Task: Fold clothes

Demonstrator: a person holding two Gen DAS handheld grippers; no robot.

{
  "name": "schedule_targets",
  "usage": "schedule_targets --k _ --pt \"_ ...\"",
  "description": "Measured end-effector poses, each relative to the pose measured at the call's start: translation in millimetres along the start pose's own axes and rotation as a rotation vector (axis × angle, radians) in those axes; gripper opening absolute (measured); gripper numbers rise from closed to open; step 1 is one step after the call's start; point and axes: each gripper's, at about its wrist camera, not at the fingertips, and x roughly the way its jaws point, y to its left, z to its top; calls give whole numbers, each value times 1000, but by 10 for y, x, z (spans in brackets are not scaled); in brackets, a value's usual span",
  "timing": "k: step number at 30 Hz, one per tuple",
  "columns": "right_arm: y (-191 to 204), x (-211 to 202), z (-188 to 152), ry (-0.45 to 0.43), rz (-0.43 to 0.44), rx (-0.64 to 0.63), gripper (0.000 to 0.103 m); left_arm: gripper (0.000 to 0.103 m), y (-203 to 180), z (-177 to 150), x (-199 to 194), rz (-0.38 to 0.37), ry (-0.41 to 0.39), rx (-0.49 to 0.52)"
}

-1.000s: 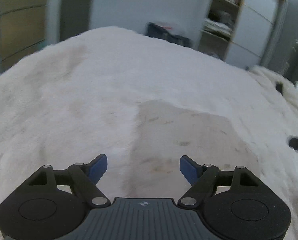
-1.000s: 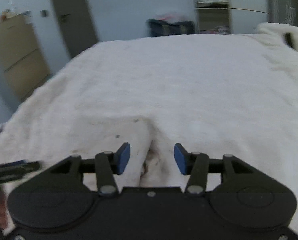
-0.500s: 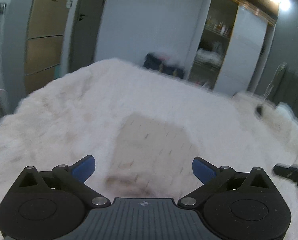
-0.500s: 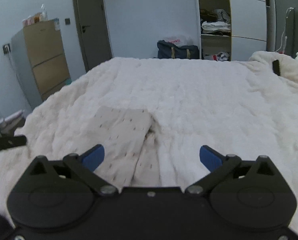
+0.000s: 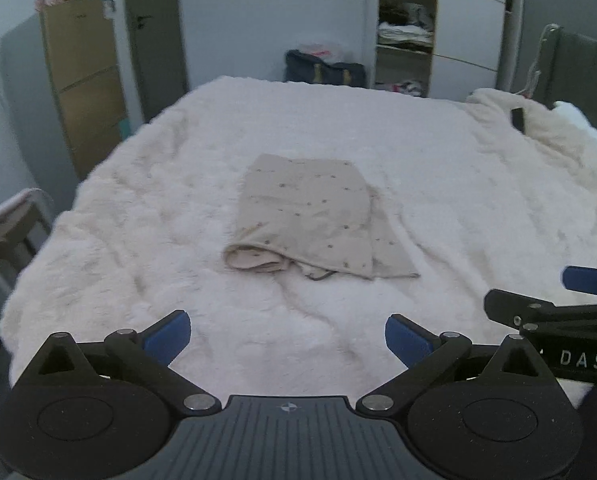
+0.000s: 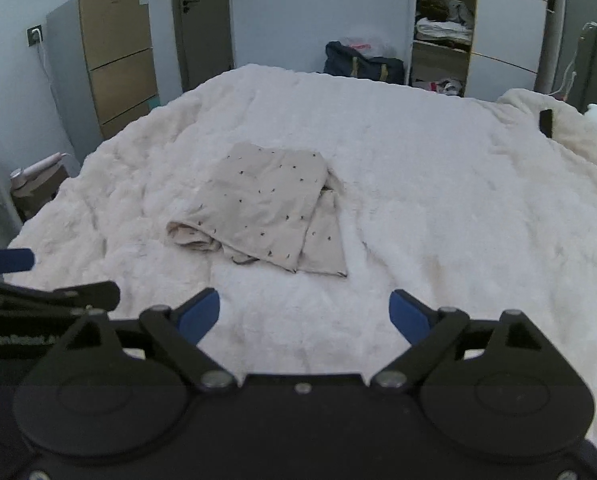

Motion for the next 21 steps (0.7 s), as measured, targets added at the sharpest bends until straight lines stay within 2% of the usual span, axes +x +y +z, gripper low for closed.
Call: schedule_targets --k 5,10,21 --pt "69 -11 -81 5 -9 -13 97 103 48 -68 70 23 0 -17" --pt "136 26 -129 17 -9 -29 98 103 53 -70 73 45 6 19" --pt "148 46 -164 16 -16 -29 98 103 131 -48 179 27 14 20"
